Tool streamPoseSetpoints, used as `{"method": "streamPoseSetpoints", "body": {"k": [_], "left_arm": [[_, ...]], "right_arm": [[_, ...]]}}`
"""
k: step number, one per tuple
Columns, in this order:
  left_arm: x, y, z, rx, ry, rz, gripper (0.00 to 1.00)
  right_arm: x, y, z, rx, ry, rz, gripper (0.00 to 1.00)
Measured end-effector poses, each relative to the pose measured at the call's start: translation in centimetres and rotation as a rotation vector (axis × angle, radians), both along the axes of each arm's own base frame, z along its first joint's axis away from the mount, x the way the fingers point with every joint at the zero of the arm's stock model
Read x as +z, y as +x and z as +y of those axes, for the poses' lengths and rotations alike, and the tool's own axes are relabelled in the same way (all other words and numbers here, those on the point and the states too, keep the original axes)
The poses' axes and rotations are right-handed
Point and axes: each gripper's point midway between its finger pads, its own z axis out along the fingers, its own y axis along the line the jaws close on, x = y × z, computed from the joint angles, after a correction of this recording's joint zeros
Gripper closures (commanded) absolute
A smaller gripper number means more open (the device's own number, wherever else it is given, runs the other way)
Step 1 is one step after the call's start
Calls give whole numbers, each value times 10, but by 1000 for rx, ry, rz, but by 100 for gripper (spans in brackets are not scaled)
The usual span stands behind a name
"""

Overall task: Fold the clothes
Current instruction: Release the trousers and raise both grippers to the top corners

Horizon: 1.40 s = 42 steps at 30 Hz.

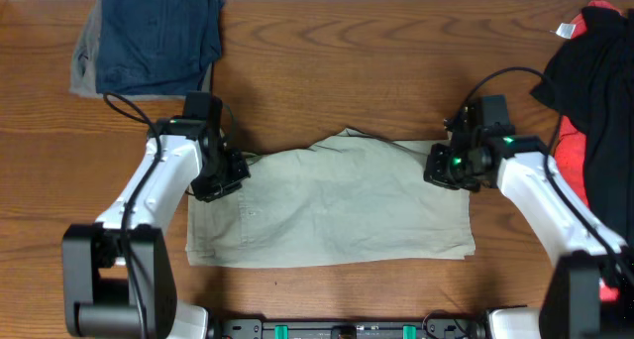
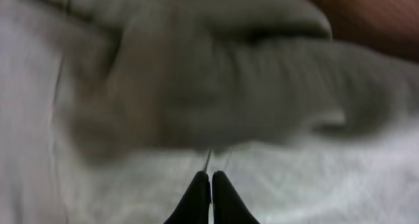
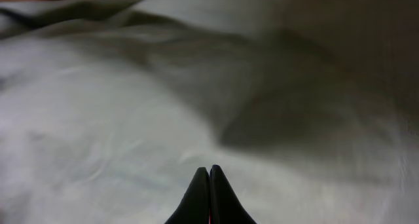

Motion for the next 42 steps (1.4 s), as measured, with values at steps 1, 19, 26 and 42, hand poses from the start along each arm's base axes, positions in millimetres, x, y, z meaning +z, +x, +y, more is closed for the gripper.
{"method": "streamPoseSetpoints", "body": {"k": [1, 19, 26, 42], "left_arm": [[-3, 3, 1, 0, 5, -4, 94], [-20, 34, 83, 205, 260, -82, 93], [-18, 35, 94, 217, 289, -86, 93], [63, 53, 21, 88, 31, -219, 94]], "right_arm": [[-7, 2, 0, -2, -4, 9, 99], [-55, 28, -18, -110, -107, 39, 99], [-52, 38, -52, -191, -202, 84, 99], [20, 81, 8, 45, 72, -22, 99]]}}
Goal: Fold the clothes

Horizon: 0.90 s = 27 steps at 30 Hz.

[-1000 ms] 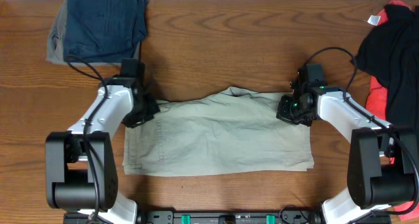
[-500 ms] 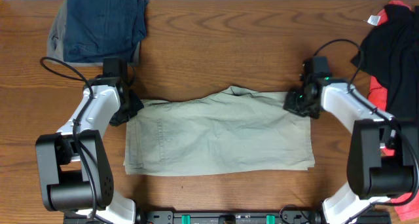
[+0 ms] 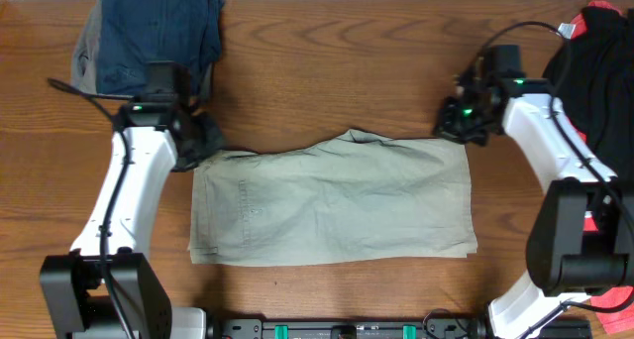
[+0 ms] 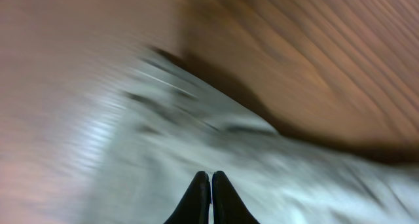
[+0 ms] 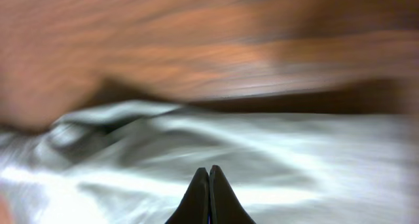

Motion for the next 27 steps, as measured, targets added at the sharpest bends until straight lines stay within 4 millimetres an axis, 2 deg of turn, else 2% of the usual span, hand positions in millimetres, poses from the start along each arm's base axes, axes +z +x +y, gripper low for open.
{"method": "streamPoseSetpoints", "body": {"k": [7, 9, 11, 14, 20, 24, 27], "left_arm": [[-21, -2, -93, -229, -146, 32, 94], [-28, -4, -113, -273, -165, 40, 94], [-34, -6, -126, -298, -178, 50, 94], [-44, -7, -137, -317, -188, 69, 94], [-63, 0, -135, -305, -186, 87, 94], [-80, -3, -133, -297, -180, 132, 94], [-89, -5, -132, -293, -174, 156, 94]], "right_arm": [[9, -21, 107, 236, 69, -64, 95], [10, -27, 125, 260, 73, -68, 96], [10, -30, 133, 260, 63, -67, 96], [9, -27, 134, 237, 44, -77, 95], [-5, -23, 123, 190, 16, -74, 97], [-26, -22, 108, 154, -6, -20, 98], [-51, -24, 101, 138, -28, 42, 98]]}}
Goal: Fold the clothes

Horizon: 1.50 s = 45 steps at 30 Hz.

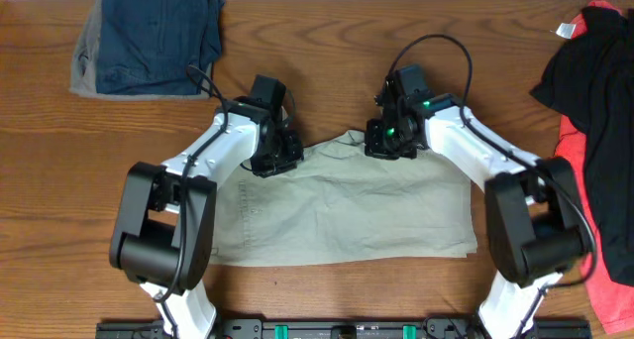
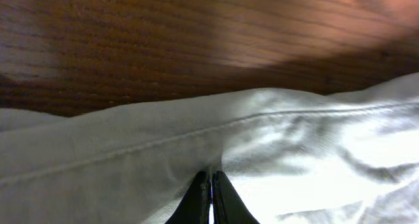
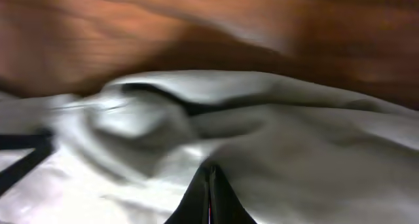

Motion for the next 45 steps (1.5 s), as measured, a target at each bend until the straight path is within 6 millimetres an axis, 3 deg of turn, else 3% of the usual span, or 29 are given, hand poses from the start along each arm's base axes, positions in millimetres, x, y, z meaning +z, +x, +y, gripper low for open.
{"method": "streamPoseSetpoints", "body": {"k": [3, 10, 14, 18, 22, 25, 27, 31, 34, 36, 37, 38, 40, 41, 45], "left_arm": [[-6, 1, 5, 4, 35, 0, 94], [-10, 11, 34, 24, 222, -61, 93], [-8, 21, 53, 49, 318, -103, 93], [-5, 31, 91, 120, 429, -126, 93], [1, 29, 133, 193, 528, -104, 92], [20, 33, 141, 212, 553, -141, 88], [45, 37, 141, 225, 549, -195, 84], [107, 34, 142, 261, 519, -308, 79], [138, 18, 141, 266, 487, -338, 78], [146, 4, 138, 255, 462, -319, 67], [145, -3, 136, 243, 451, -296, 56], [143, -8, 135, 236, 443, -273, 38], [136, -19, 132, 214, 431, -219, 8], [132, -22, 131, 206, 429, -201, 2], [118, -27, 135, 181, 445, -154, 2]], "right_arm": [[-23, -6, -2, 0, -17, 58, 99], [-24, -2, -12, -29, -15, 81, 99], [-24, 3, -31, -78, -23, 96, 99], [-24, 13, -55, -138, -16, 101, 99], [-23, 24, -92, -214, -57, 106, 99], [-21, 25, -122, -262, -124, 150, 99], [-16, 22, -138, -284, -174, 189, 99], [16, 18, -164, -317, -245, 248, 99], [44, 22, -168, -324, -261, 227, 97], [65, 18, -167, -321, -264, 208, 83], [73, 14, -166, -319, -266, 201, 69], [81, 10, -164, -311, -268, 195, 52], [94, 1, -158, -279, -276, 190, 1], [97, -2, -154, -262, -279, 187, 1], [97, -6, -137, -193, -289, 170, 1]]}}
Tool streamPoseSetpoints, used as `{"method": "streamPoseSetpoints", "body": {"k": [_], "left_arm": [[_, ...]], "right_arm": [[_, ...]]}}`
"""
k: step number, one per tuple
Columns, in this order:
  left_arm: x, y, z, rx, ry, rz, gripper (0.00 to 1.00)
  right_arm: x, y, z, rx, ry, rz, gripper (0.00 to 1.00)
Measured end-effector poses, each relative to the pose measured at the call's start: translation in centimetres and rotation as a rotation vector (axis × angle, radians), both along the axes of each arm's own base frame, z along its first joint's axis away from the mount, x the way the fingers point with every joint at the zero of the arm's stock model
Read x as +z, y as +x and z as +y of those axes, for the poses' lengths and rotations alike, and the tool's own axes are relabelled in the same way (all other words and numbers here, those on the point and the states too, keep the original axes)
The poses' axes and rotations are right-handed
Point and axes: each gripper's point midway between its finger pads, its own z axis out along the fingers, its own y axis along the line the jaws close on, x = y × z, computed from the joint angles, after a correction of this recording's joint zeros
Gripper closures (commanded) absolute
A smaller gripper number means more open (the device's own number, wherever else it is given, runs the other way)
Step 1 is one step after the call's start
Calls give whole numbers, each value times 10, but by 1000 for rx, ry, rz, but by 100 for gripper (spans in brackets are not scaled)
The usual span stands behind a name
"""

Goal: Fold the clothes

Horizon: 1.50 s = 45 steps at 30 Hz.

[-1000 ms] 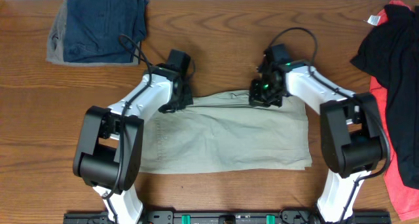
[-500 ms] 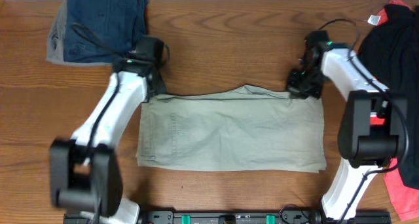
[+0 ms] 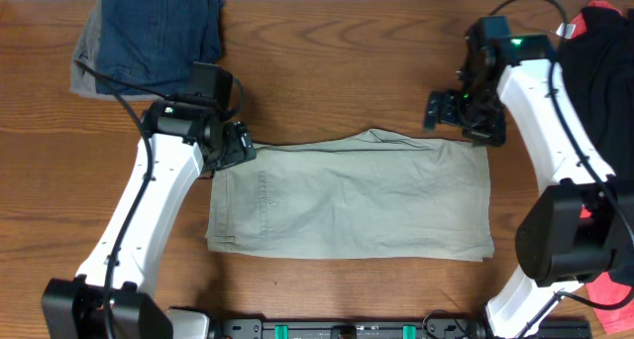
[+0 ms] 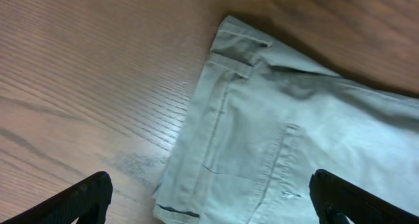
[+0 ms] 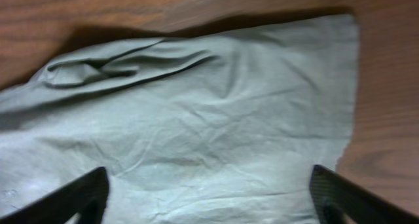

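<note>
The khaki shorts (image 3: 347, 195) lie flat on the wooden table (image 3: 327, 61) as a wide folded rectangle, with a small crease on the top edge. My left gripper (image 3: 230, 146) hovers over their upper left corner, open and holding nothing. In the left wrist view the shorts (image 4: 294, 132) fill the right side, and the left gripper (image 4: 213, 204) shows its fingers (image 4: 85, 198) far apart. My right gripper (image 3: 454, 111) is open by the upper right corner. The right wrist view has the shorts (image 5: 196, 132) under the spread right gripper (image 5: 209, 201).
A folded stack of dark blue and grey clothes (image 3: 149, 37) sits at the table's back left. A pile of black and red clothes (image 3: 594, 101) lies along the right edge, close behind my right arm.
Both grippers were shut on the shorts' top edge near its middle. Now both are open, lifted off, and stand apart at the upper corners. The shorts lie slightly further right.
Both grippers were shut on the cloth at the shorts' left and right sides. Then they were shut at the upper corners, then shut near the middle of the top edge. Now they are open and the shorts lie flat with a straighter top edge.
</note>
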Motion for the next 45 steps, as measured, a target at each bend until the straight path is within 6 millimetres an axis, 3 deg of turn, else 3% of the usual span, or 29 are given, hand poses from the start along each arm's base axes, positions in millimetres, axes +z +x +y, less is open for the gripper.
{"method": "streamPoseSetpoints", "body": {"k": [5, 9, 12, 13, 14, 15, 18, 21, 25, 28, 33, 37, 40, 45], "left_arm": [[-9, 3, 25, 56, -10, 29, 2], [-14, 2, 33, 49, -93, 53, 2], [-20, 1, 25, 1, -158, 78, 1], [-24, -1, 22, -15, -175, 92, 7], [-29, -3, 19, -24, -192, 109, 18], [-32, -5, 16, -33, -202, 121, 30], [-45, -14, 4, -61, -270, 177, 67], [-53, -25, -13, -102, -356, 221, 87], [-66, -43, -32, -160, -415, 271, 90], [-77, -55, -39, -181, -433, 303, 91], [-89, -70, -31, -151, -394, 349, 91], [-97, -69, -22, -140, -343, 338, 91], [-102, -66, -20, -138, -327, 319, 91], [-111, -66, -17, -106, -310, 317, 91]], "right_arm": [[-9, -6, 5, 27, -9, 19, 1], [-15, -11, 4, 28, -14, 35, 1], [-18, -14, 4, 34, -17, 47, 14], [-19, -15, 4, 35, -17, 49, 39], [-20, -16, 4, 36, -19, 52, 77], [-20, -16, 4, 37, -18, 54, 99], [-25, -21, 5, 38, -13, 73, 99], [-38, -32, 13, 58, -1, 106, 99], [-63, -54, 33, 122, 0, 146, 99], [-83, -80, 45, 155, -6, 208, 99], [-101, -116, 42, 138, -32, 314, 99], [-114, -137, 36, 123, -47, 363, 99], [-123, -148, 33, 103, -47, 382, 99], [-124, -149, 33, 72, -36, 351, 99]]}}
